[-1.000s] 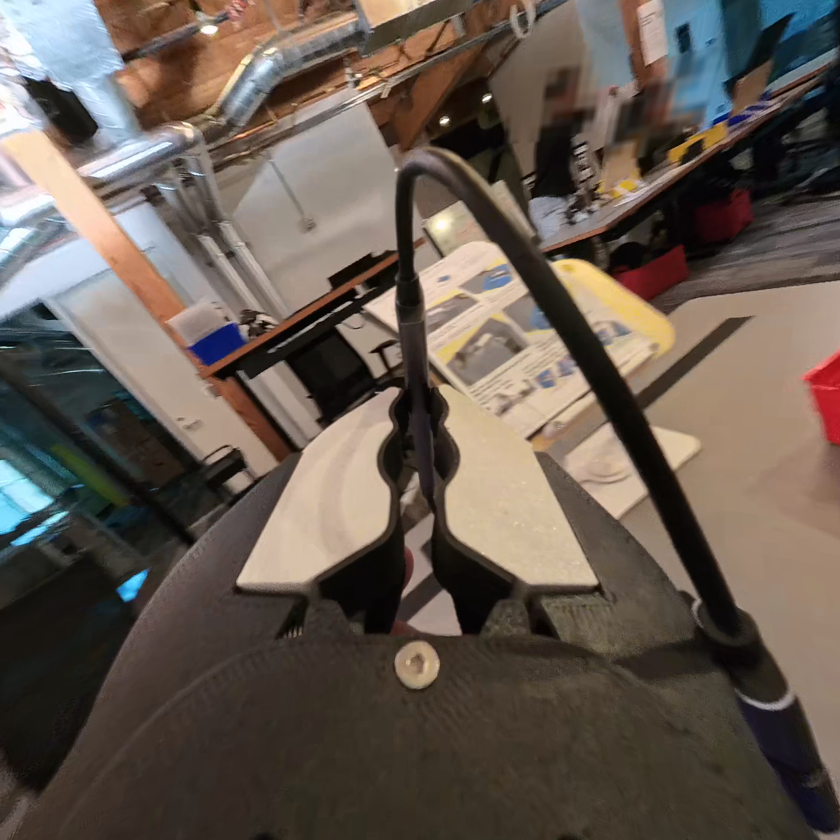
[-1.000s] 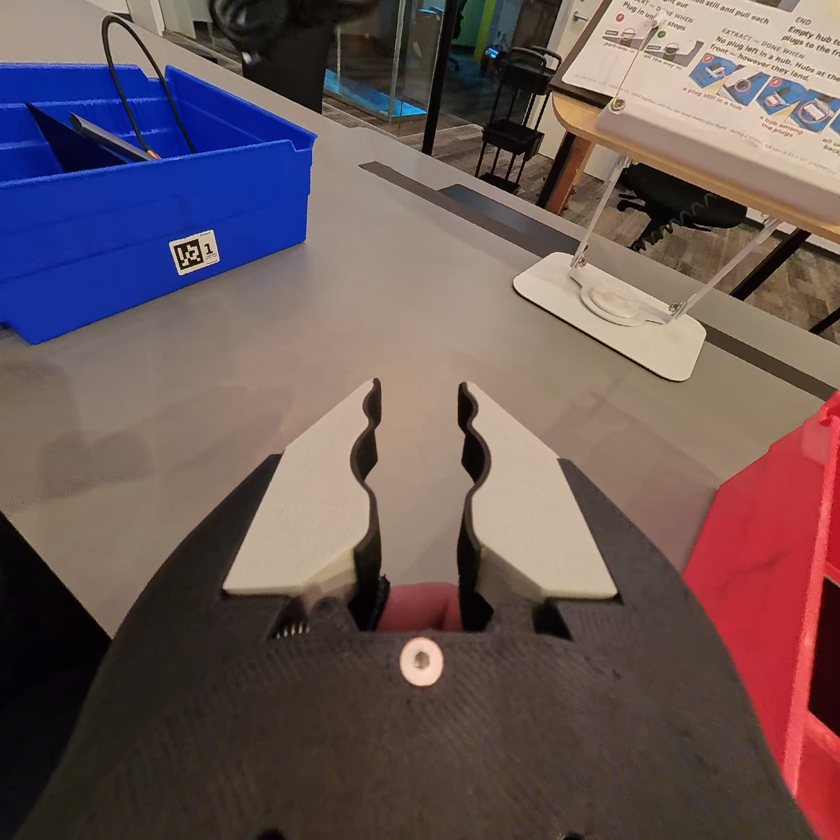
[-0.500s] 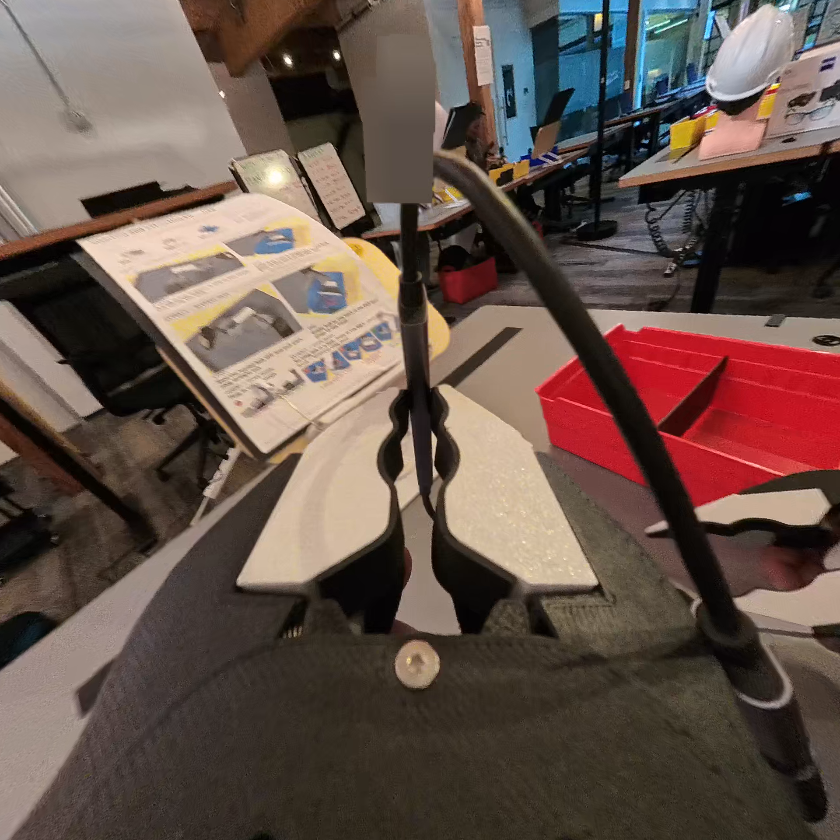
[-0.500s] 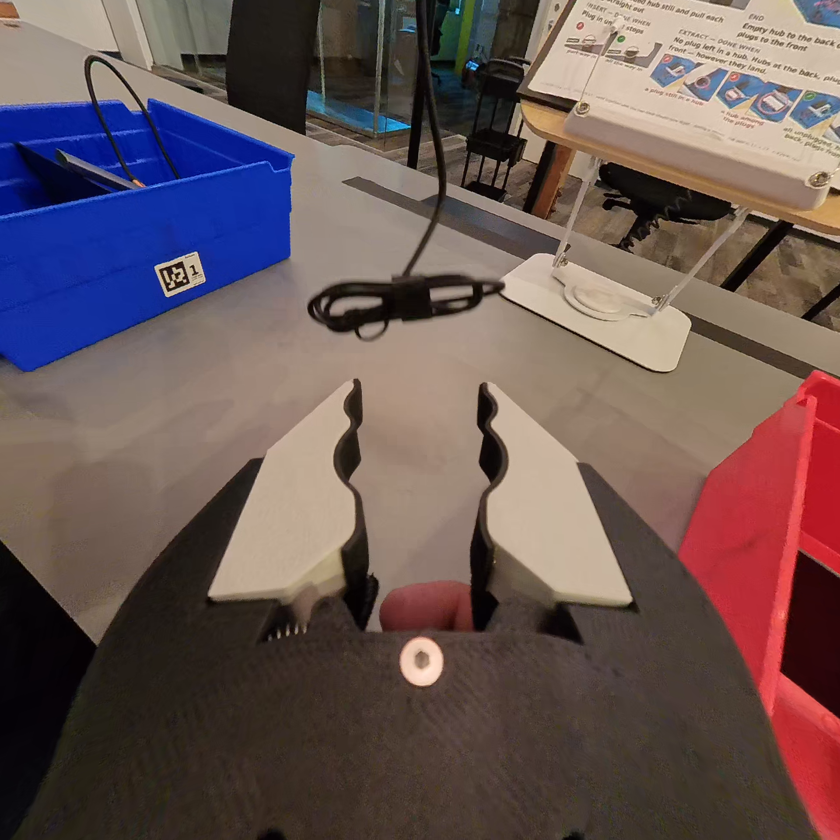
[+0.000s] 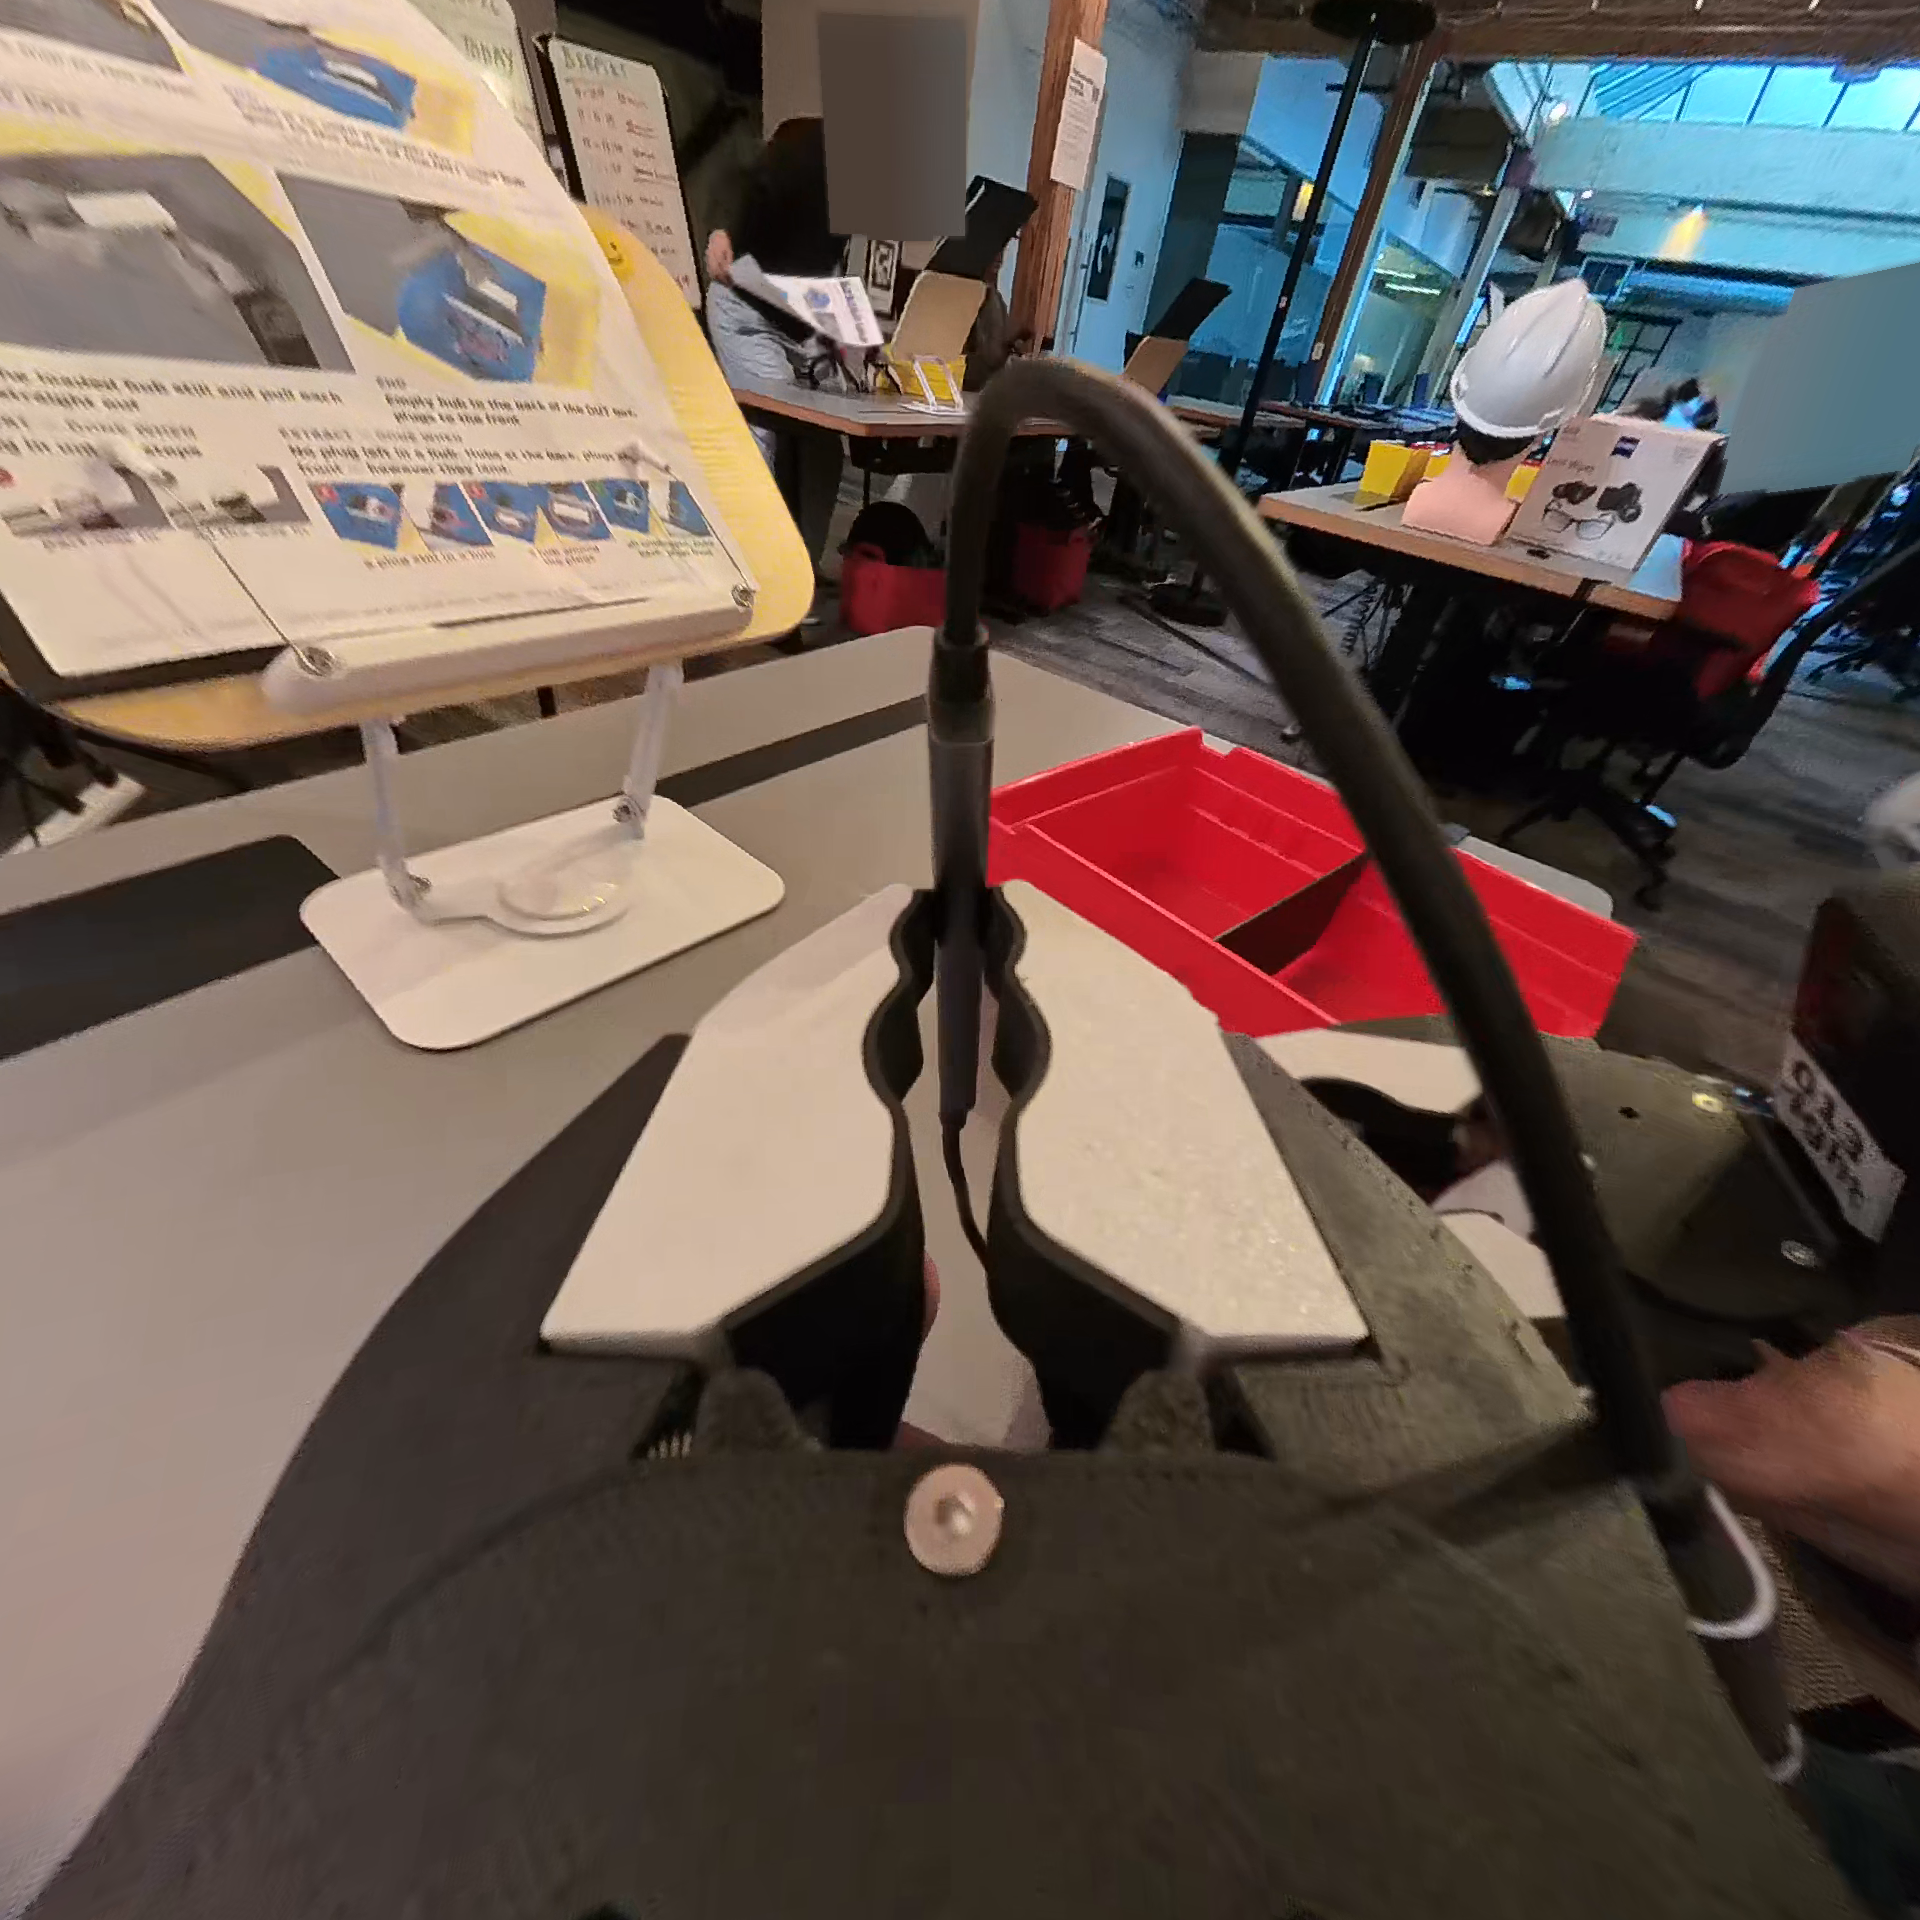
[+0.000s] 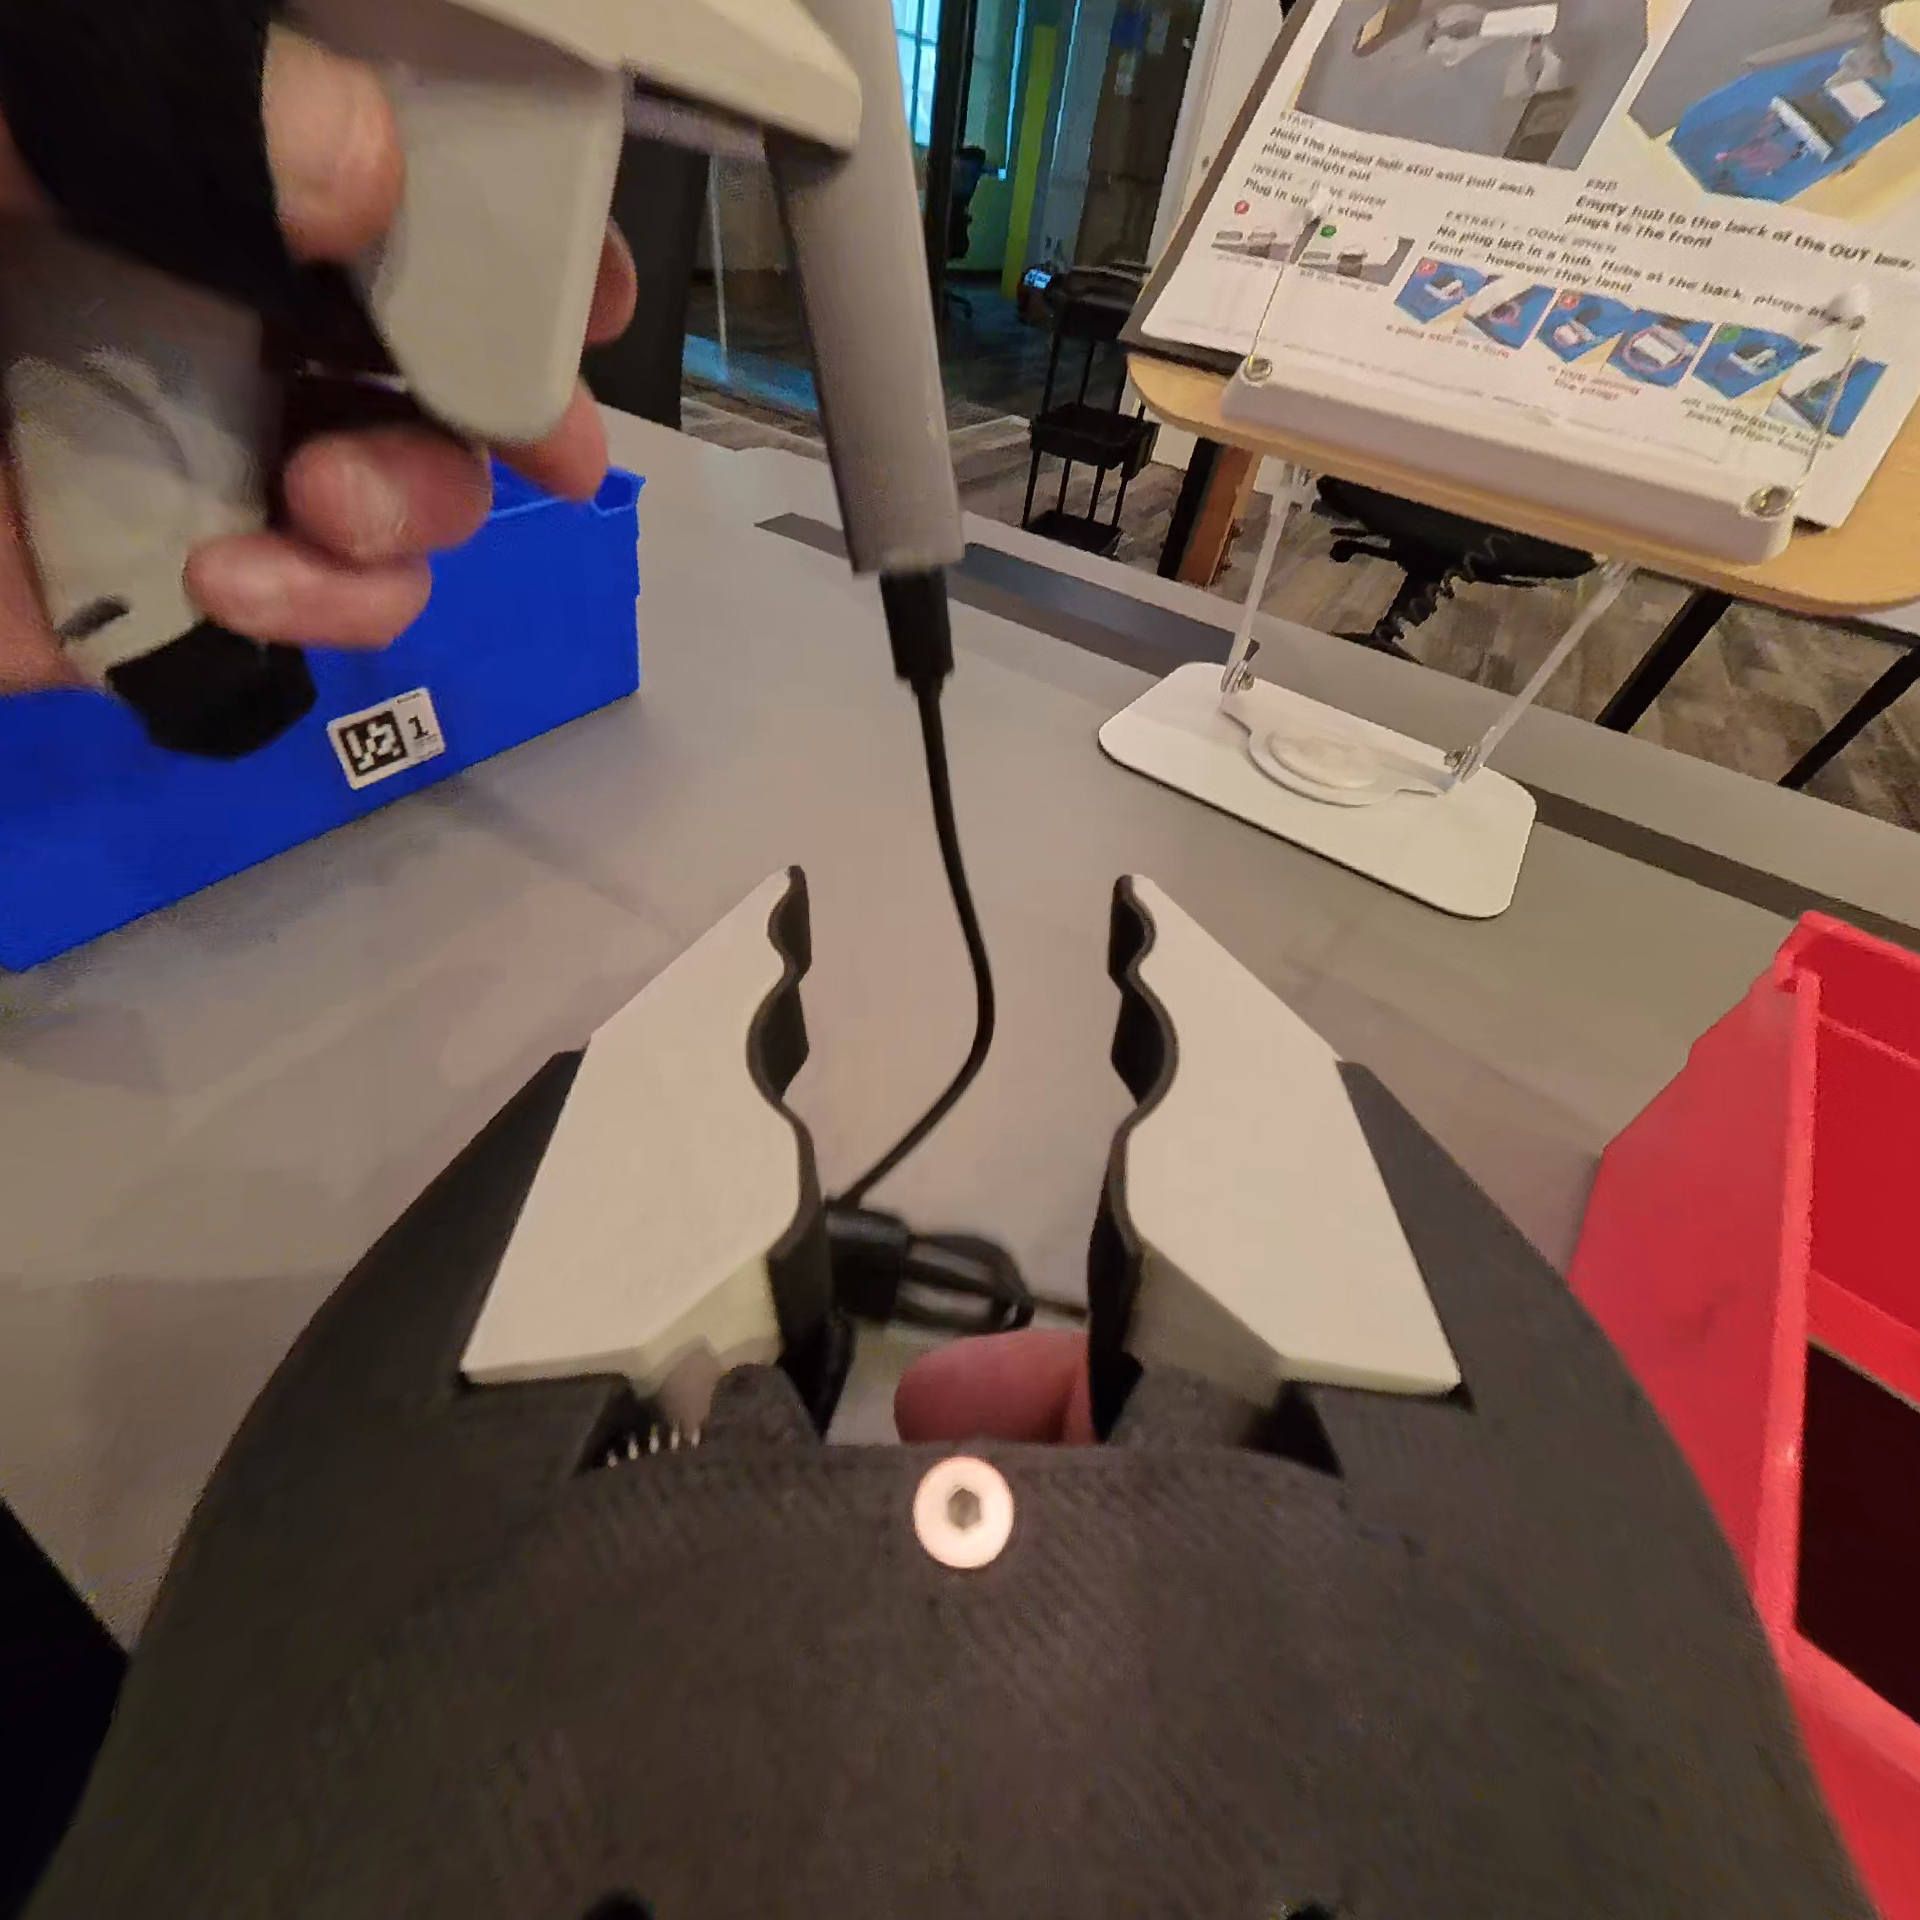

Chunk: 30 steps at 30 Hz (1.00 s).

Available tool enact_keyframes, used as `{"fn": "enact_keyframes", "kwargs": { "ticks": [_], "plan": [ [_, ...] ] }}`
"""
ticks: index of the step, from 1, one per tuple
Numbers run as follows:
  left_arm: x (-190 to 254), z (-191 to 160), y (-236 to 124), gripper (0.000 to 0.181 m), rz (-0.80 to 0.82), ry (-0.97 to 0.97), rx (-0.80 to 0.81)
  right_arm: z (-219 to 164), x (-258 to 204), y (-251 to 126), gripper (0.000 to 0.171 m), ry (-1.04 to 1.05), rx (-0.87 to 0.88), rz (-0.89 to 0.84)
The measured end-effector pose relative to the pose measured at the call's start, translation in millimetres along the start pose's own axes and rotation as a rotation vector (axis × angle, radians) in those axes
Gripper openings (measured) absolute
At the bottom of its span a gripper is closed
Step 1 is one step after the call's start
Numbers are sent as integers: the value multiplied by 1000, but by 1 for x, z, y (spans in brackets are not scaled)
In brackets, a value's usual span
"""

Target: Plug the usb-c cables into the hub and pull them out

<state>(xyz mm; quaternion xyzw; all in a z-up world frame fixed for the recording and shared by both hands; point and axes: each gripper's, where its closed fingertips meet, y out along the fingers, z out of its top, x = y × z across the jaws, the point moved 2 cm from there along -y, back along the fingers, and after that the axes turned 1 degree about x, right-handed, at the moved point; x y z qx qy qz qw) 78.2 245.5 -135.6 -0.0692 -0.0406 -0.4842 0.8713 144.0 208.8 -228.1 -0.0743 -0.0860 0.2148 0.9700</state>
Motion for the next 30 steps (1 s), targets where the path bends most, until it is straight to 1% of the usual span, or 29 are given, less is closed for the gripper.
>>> {"fn": "enact_keyframes", "kwargs": {
  "ticks": [1,3,7,10,15,20,26,28,30],
  "plan": [
    [3,-4,0,9,-4,-11,-3,3,-1,3,60,0,7,-5],
    [10,-12,-1,9,-24,-31,-11,9,-4,8,62,-9,20,0],
    [16,-20,-5,9,-53,-115,-3,13,-8,25,61,-57,11,15],
    [17,-25,-10,8,-66,-187,6,11,-13,38,47,-77,-2,57],
    [14,-39,-19,9,-71,-275,3,3,-33,42,10,-105,-11,169],
    [11,-48,-23,9,-76,-329,3,-4,-38,40,10,-93,-30,223],
    [14,-54,-22,9,-138,-267,-35,-12,-37,36,10,-99,-54,279],
    [13,-55,-22,15,-133,-212,-53,-14,-36,34,10,-94,-66,296],
    [14,-56,-22,25,-145,-158,-87,-18,-33,33,7,-94,-86,310]
  ]
}}
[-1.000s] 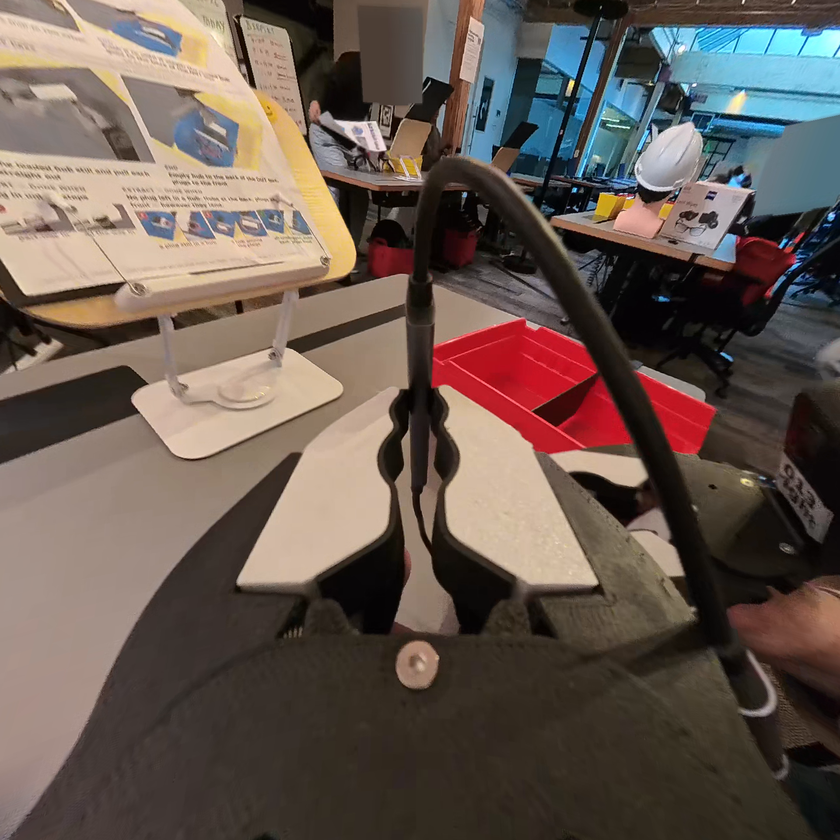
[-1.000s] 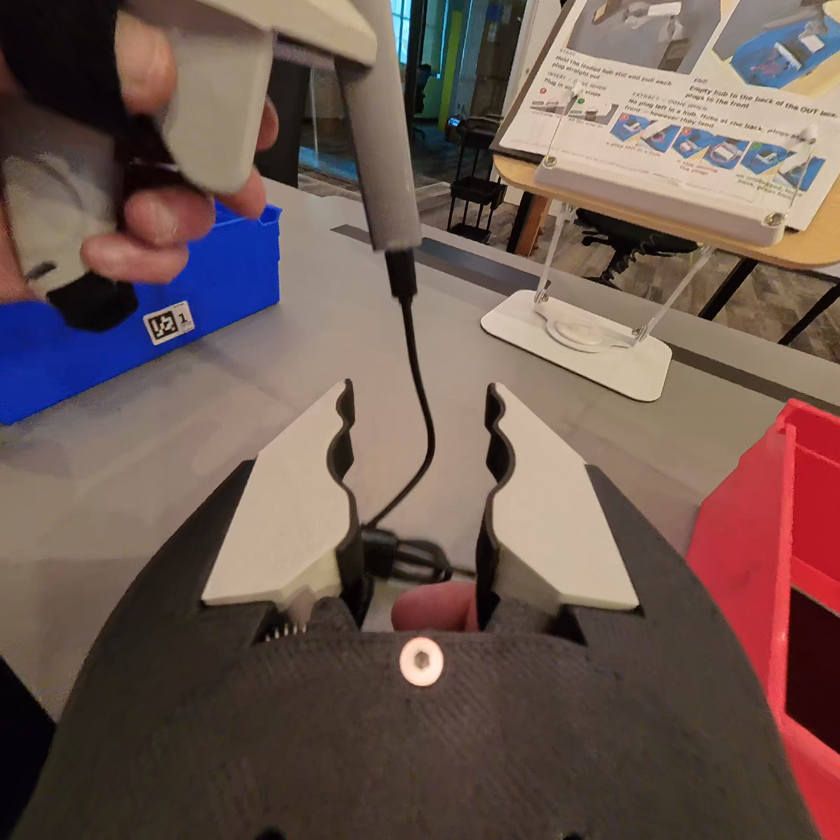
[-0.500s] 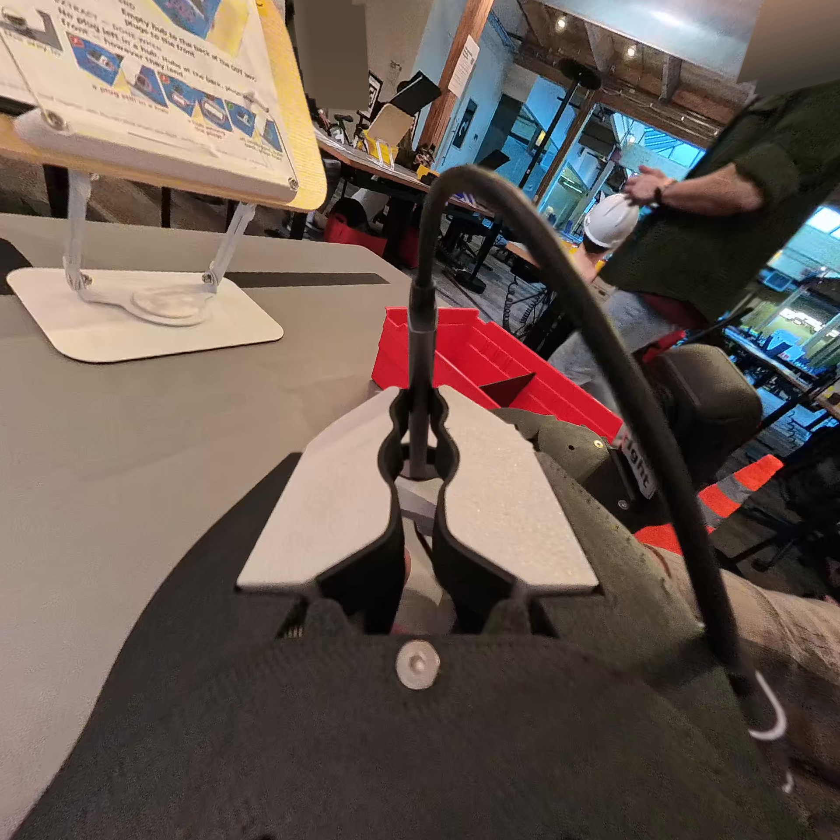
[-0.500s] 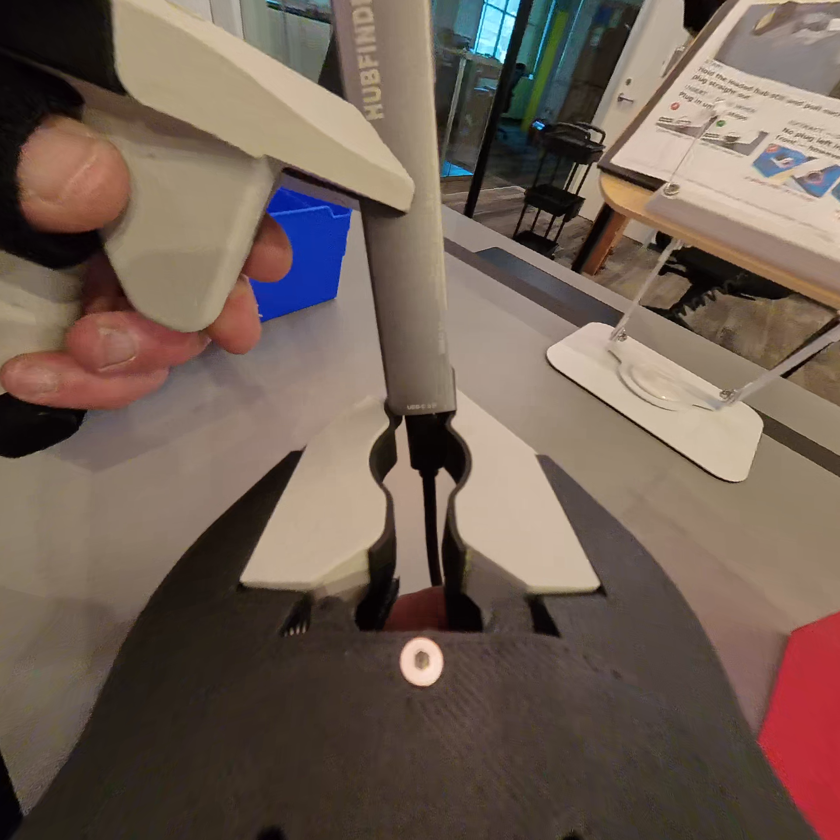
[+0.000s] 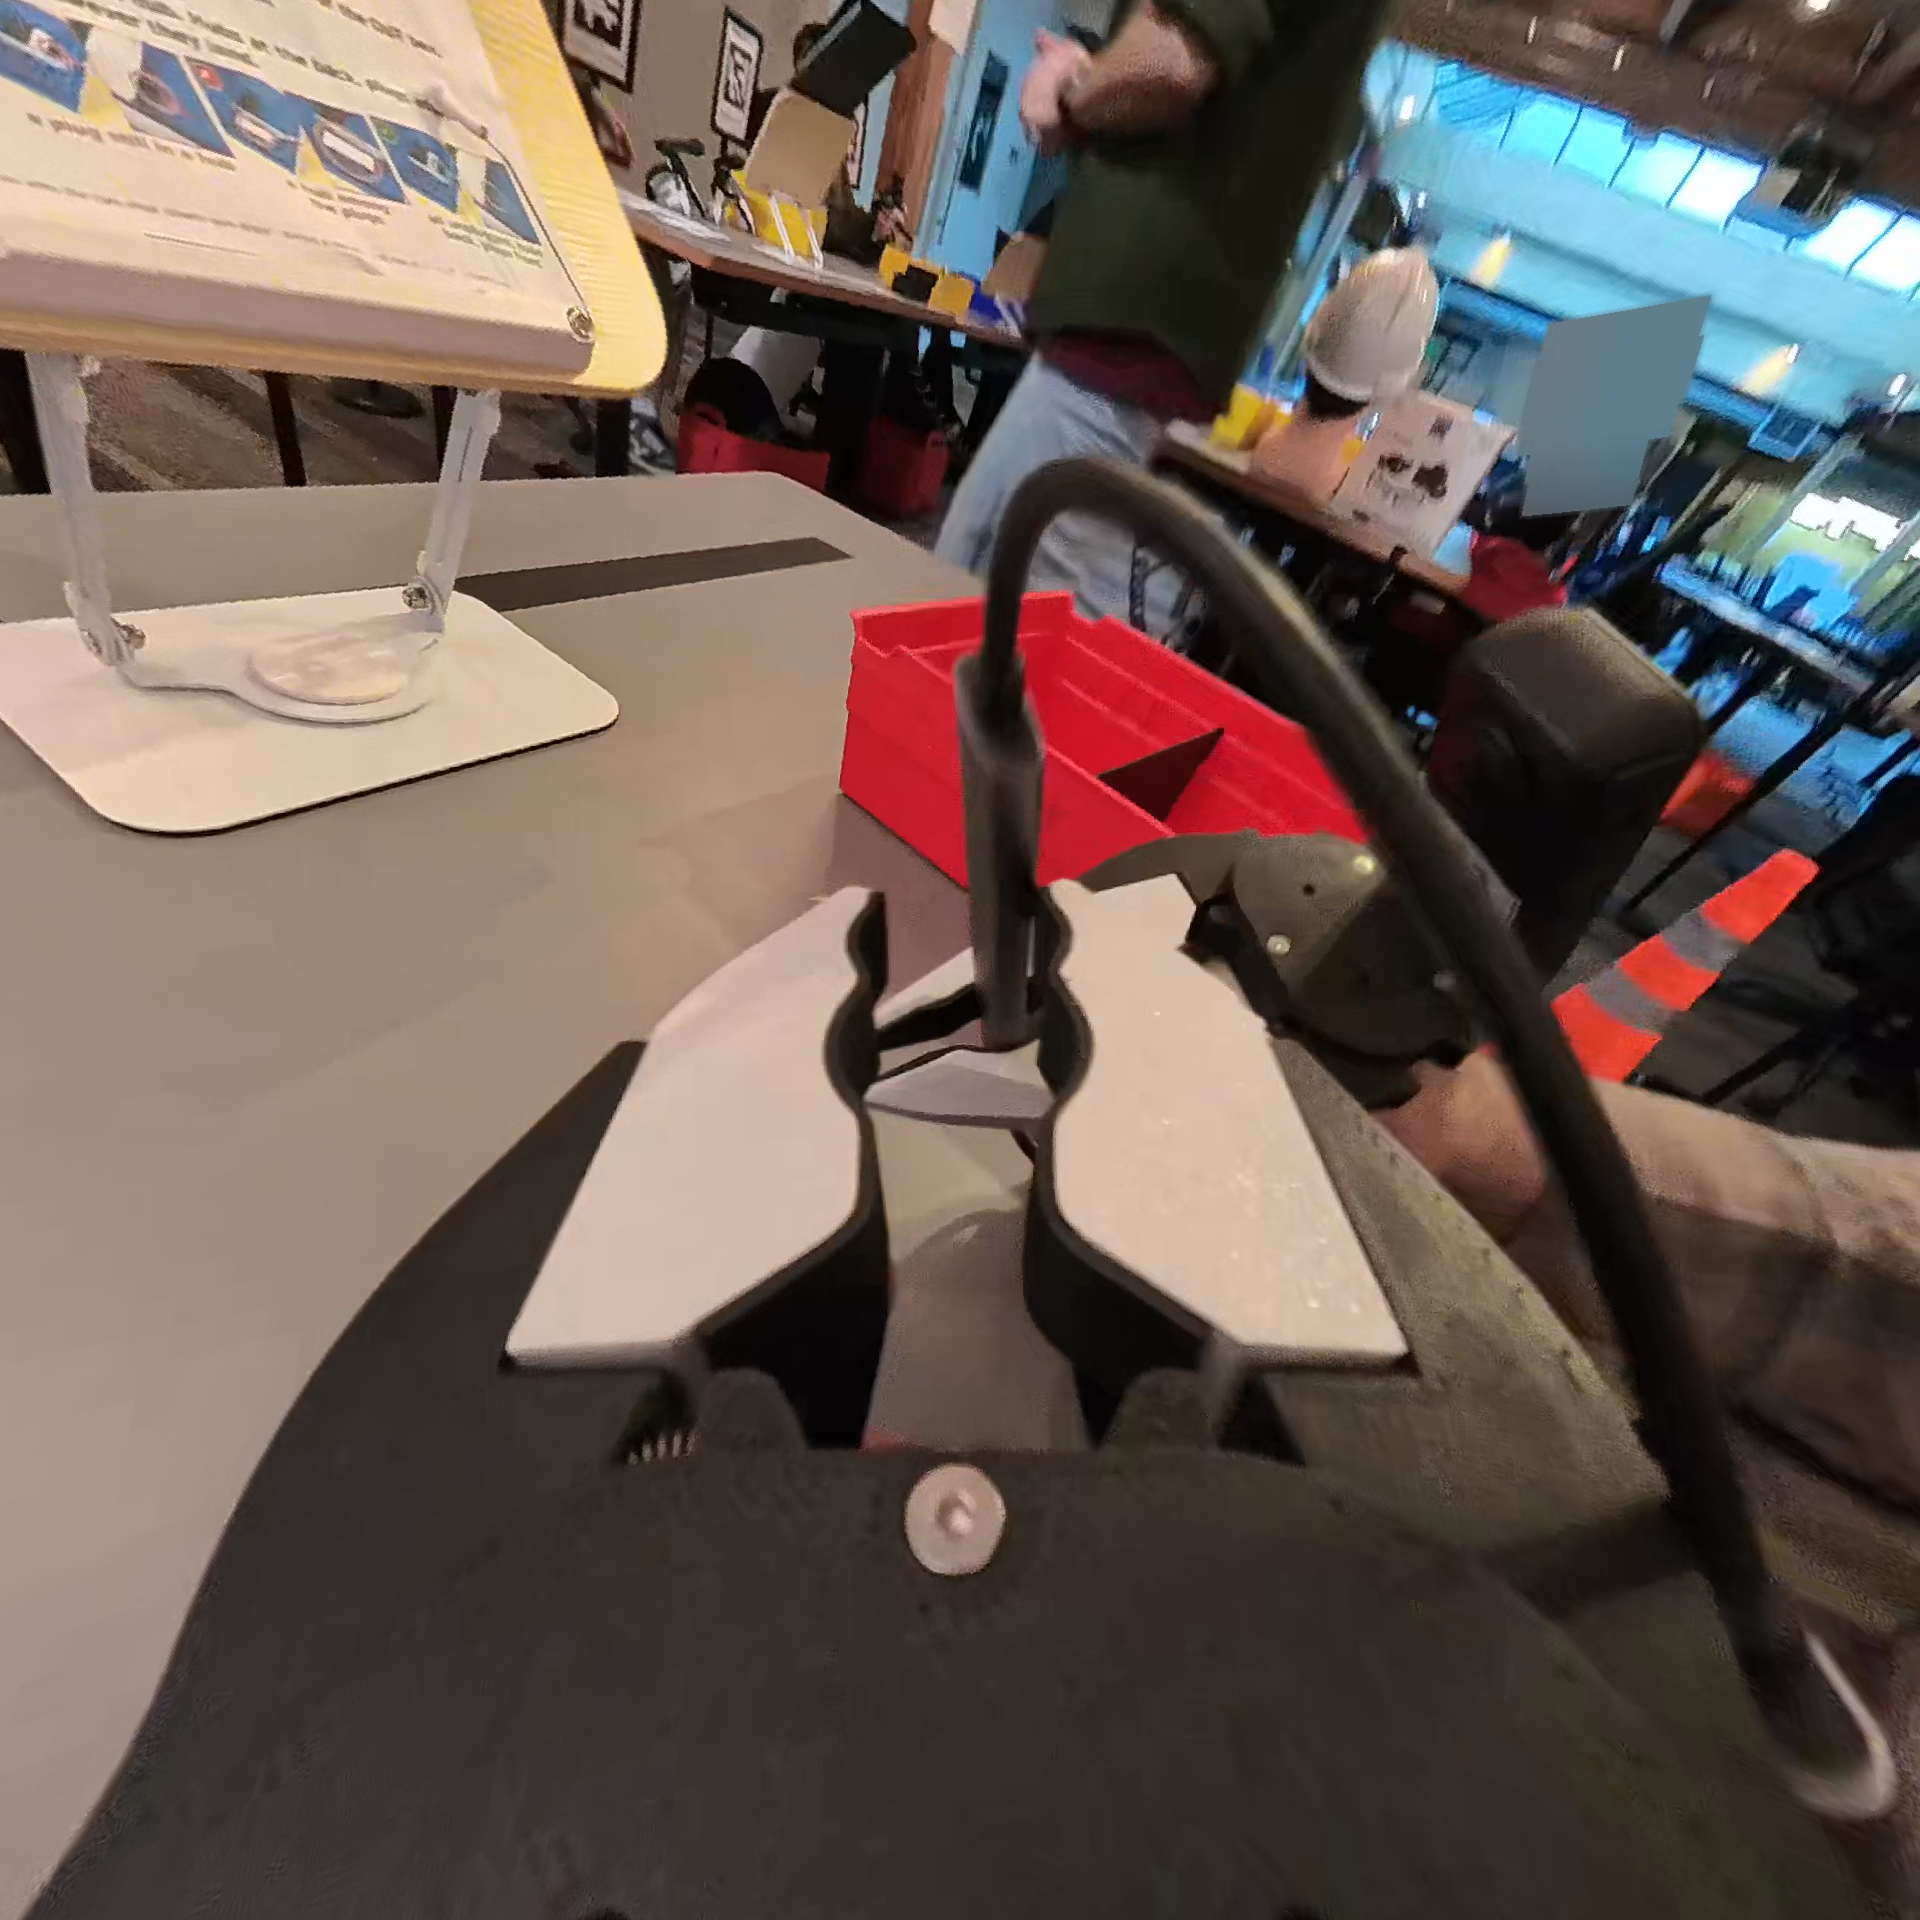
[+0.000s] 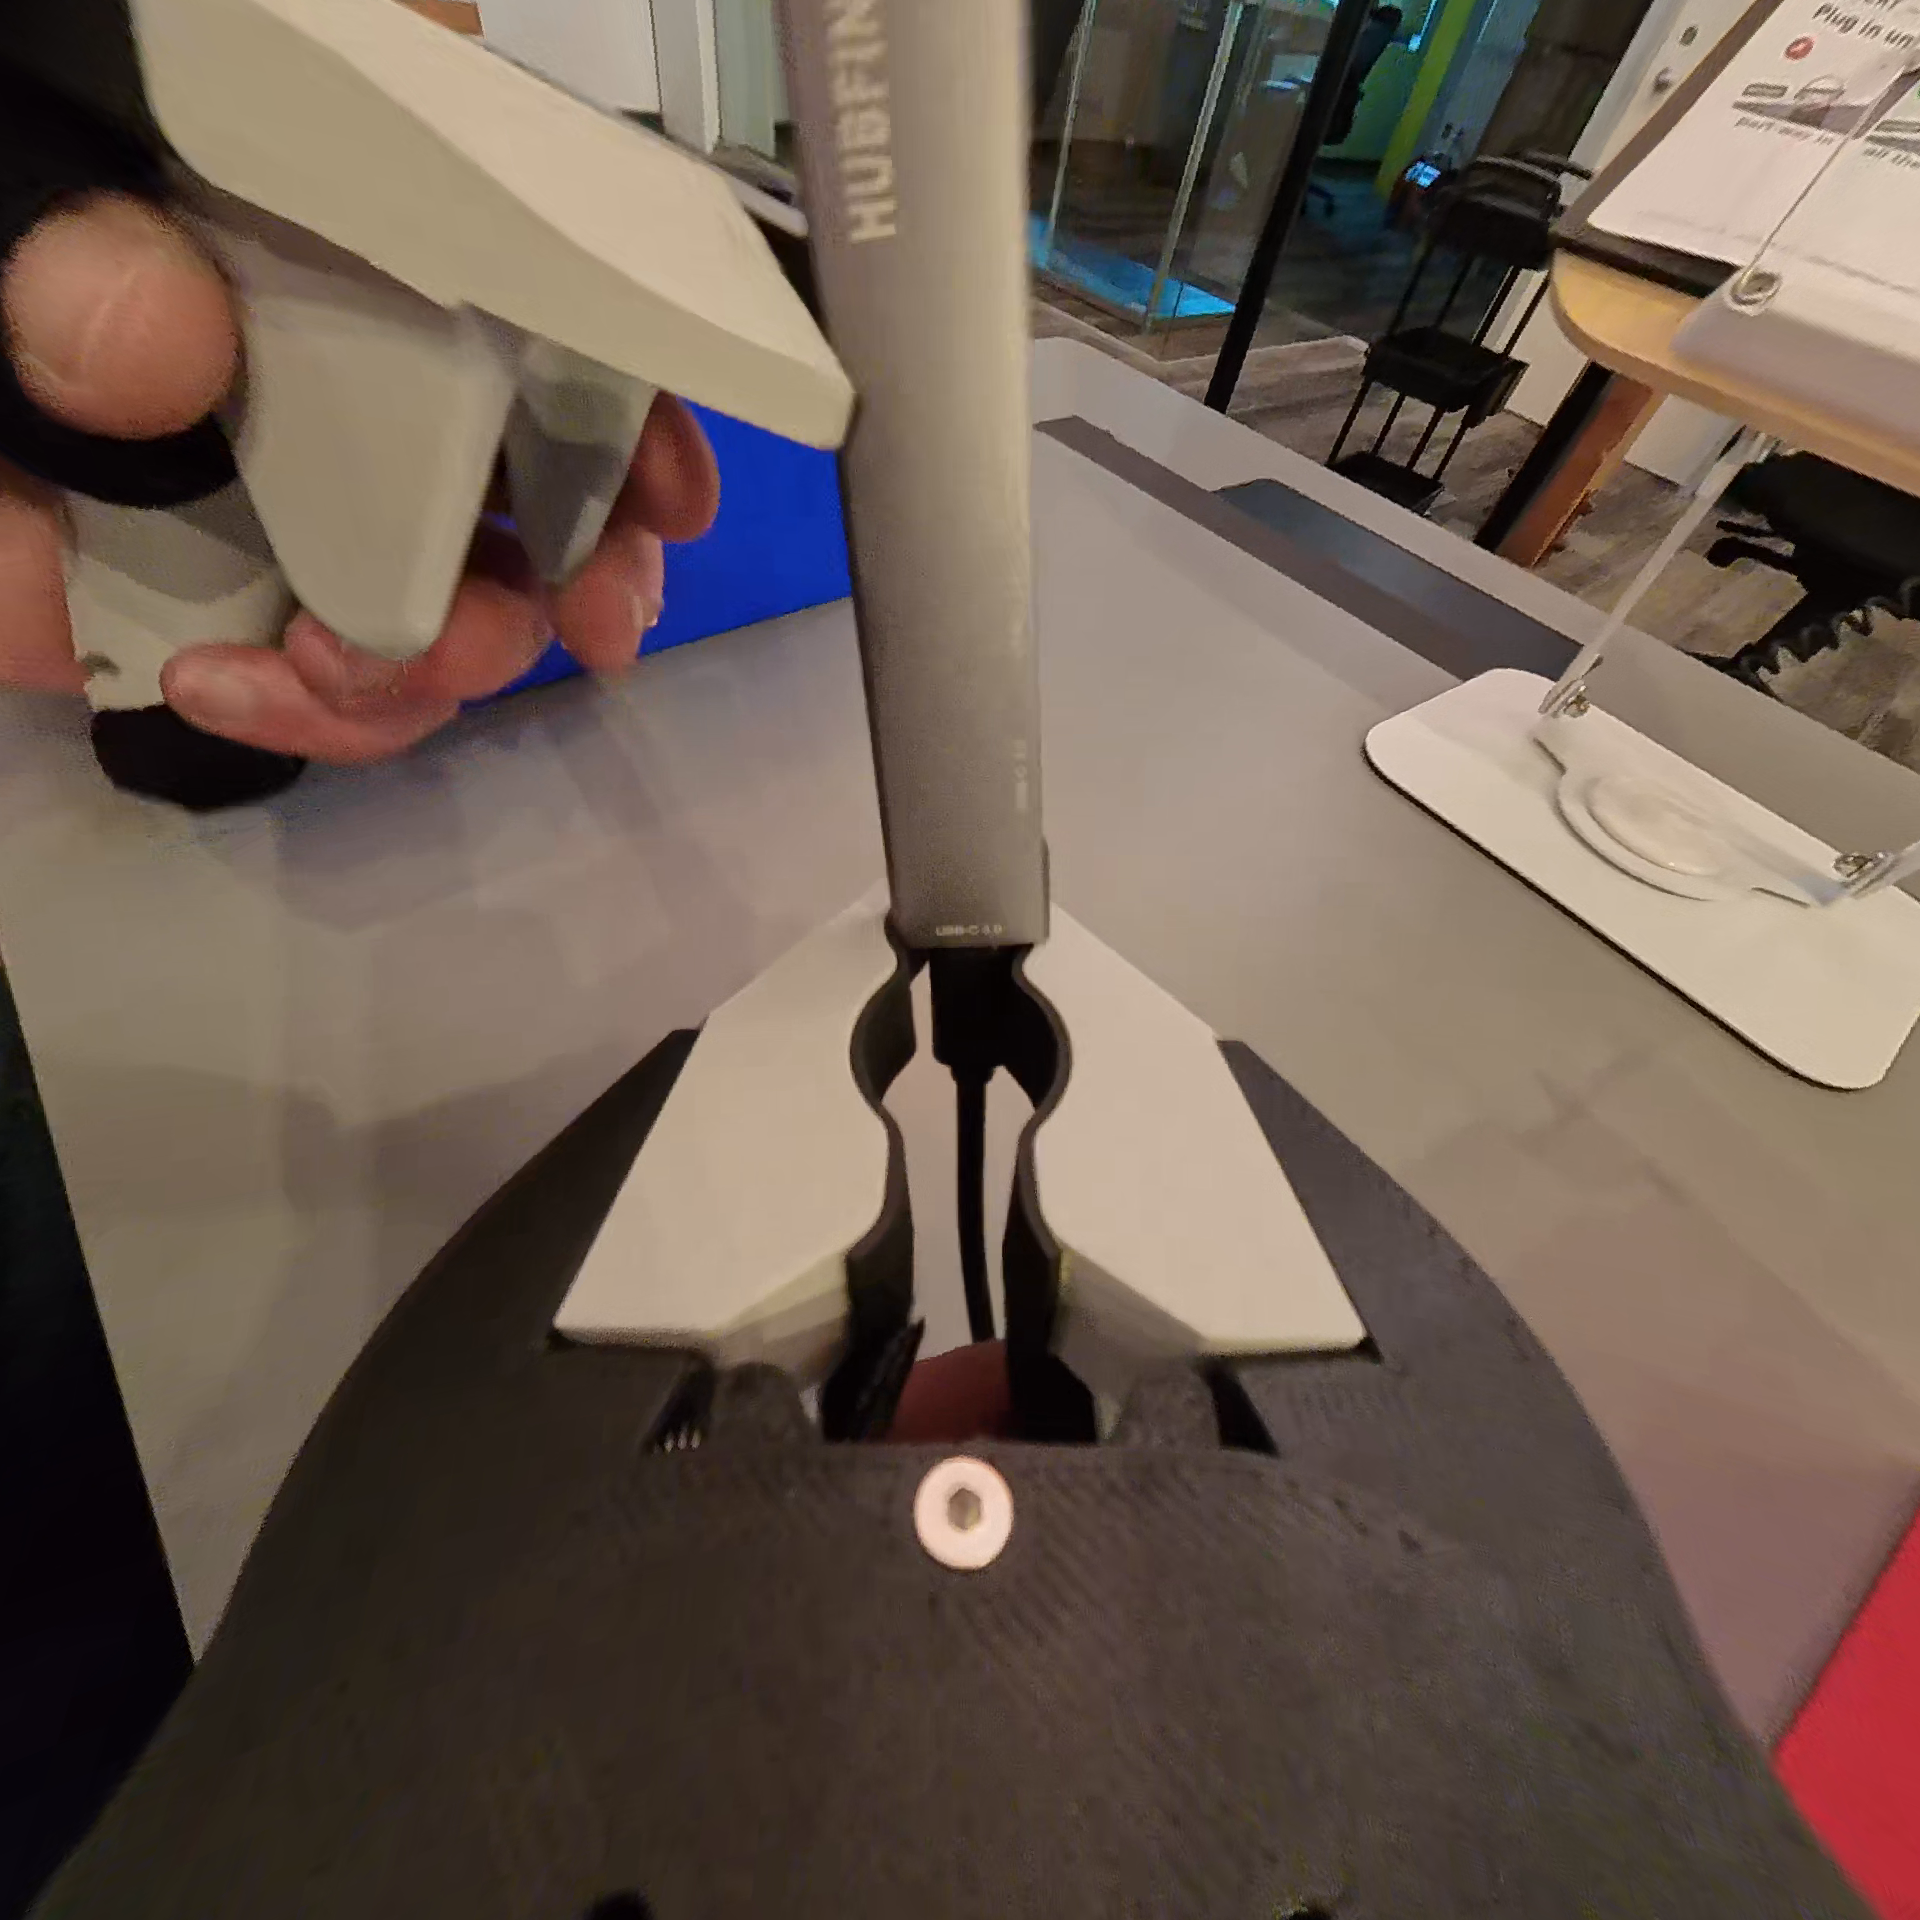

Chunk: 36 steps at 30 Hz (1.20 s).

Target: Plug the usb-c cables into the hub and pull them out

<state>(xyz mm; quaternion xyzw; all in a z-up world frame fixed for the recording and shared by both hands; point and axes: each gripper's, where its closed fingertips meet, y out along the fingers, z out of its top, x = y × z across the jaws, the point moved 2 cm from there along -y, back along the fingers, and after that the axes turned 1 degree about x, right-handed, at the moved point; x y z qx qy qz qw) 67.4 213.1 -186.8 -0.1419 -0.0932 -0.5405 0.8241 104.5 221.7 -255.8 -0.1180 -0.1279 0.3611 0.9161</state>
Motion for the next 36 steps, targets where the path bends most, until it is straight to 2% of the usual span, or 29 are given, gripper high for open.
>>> {"fn": "enact_keyframes", "kwargs": {
  "ticks": [8,15,18,26,32,36],
  "plan": [
    [-5,6,-9,53,9,245,-146,-15,3,-4,6,5,-65,50],
    [2,-11,-11,66,-58,511,-261,-21,-24,-7,6,-71,-98,234],
    [13,-23,-10,66,-147,586,-279,-24,-37,-8,6,-107,-114,310],
    [38,-51,-11,58,-341,624,-340,-32,-66,-16,6,-185,-152,494],
    [45,-68,-14,32,-423,604,-390,-36,-73,-21,6,-244,-180,537],
    [46,-68,-12,25,-415,625,-365,-35,-70,-23,6,-238,-171,534]
  ]
}}
